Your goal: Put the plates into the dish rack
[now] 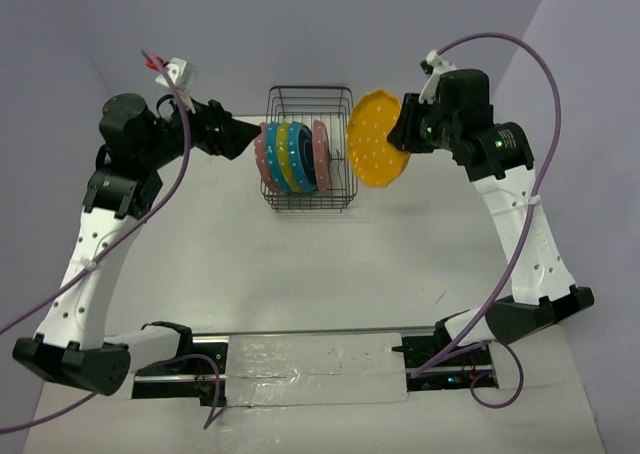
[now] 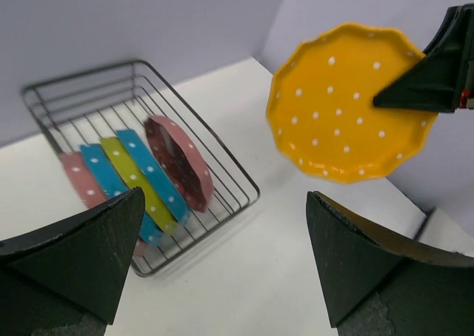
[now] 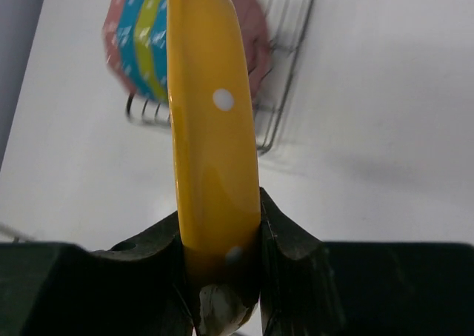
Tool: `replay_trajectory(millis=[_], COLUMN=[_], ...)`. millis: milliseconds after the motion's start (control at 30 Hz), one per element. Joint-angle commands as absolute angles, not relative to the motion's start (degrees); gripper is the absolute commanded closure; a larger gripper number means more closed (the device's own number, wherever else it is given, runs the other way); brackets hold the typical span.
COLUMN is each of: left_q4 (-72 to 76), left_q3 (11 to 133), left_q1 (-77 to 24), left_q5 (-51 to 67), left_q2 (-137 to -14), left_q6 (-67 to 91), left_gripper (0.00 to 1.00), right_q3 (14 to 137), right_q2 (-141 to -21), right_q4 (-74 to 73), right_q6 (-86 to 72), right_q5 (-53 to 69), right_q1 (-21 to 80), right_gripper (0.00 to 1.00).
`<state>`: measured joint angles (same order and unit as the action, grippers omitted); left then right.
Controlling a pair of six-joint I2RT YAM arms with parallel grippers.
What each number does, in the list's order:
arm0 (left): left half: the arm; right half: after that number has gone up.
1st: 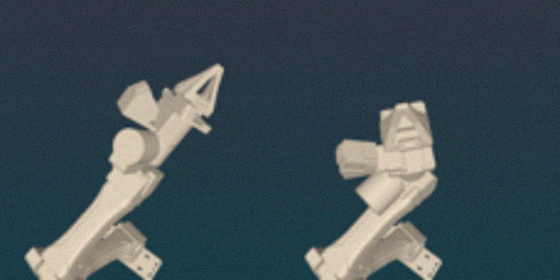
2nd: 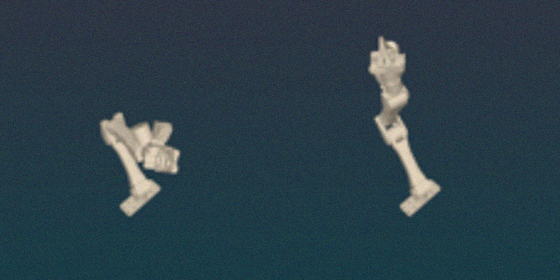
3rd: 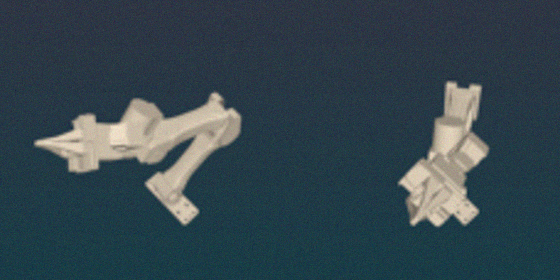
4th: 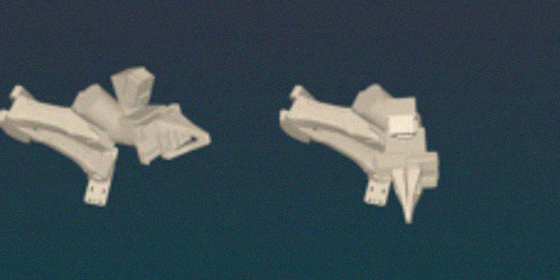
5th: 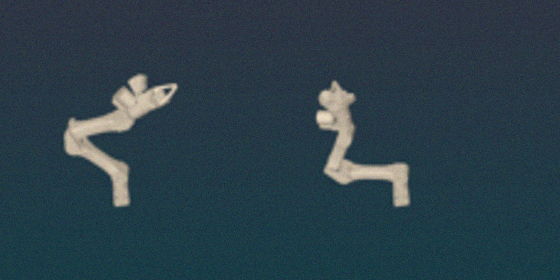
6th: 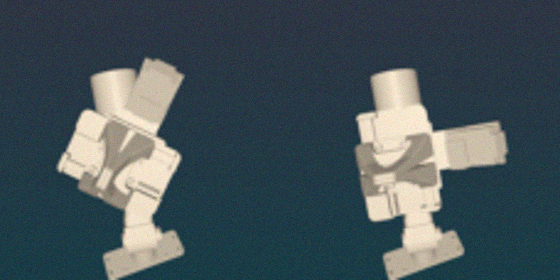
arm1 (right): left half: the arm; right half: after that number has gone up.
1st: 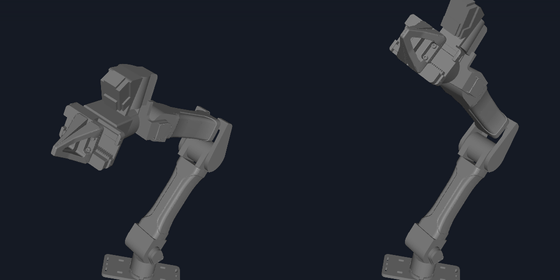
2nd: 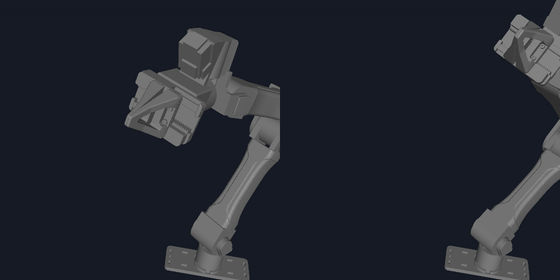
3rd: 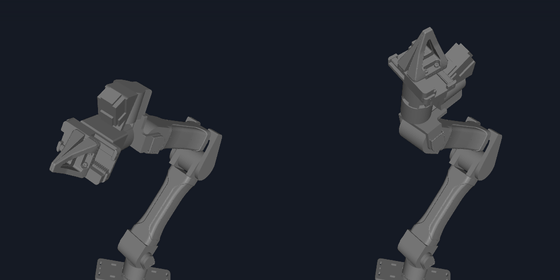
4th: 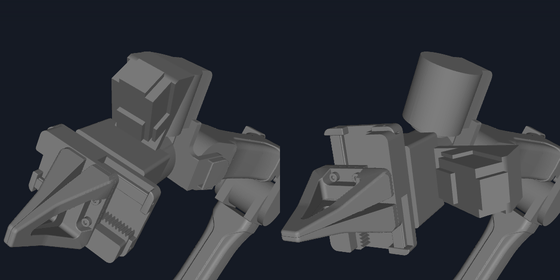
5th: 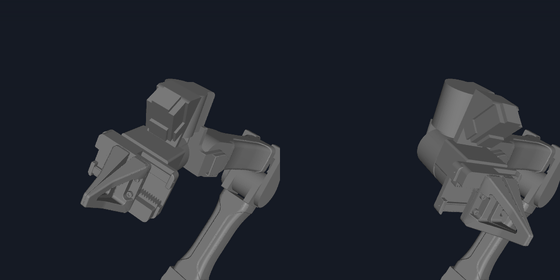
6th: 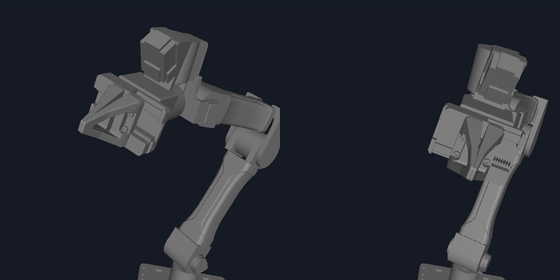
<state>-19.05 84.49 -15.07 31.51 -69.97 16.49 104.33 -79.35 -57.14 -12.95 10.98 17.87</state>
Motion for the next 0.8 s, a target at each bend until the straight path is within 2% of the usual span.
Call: replay_trajectory(millis=[0,167,400,500,767], left_q4=[-15.47,-15.29,-14.68,-15.03,-14.59], left_q3=[82.19,80.25,77.70,76.65,74.36], left_q1=[-15.12,-15.03,-15.03,-14.94,-14.94], left_q5=[23.04,15.32,0.39,-4.38,-6.15], left_q2=[-65.22,-63.02,-61.09,-60.21,-58.89], left_q6=[14.86,14.15,19.33,19.77,19.34], left_gripper=[0.01,0.01,0.01,0.01,0.01], right_q3=[111.70,115.05,121.11,121.20,117.86], right_q2=[-80.77,-85.77,-94.56,-96.68,-100.01], right_q4=[-45.53,-45.00,-44.65,-42.46,-40.43], right_q6=[-18.54,-17.58,-16.26,-15.56,-18.19], right_q5=[-5.60,-22.63,-37.76,-41.30,-42.19], right_q1=[19.33,24.95,32.42,34.71,37.00], right_gripper=[1.00,1.00,1.00,1.00,1.00])
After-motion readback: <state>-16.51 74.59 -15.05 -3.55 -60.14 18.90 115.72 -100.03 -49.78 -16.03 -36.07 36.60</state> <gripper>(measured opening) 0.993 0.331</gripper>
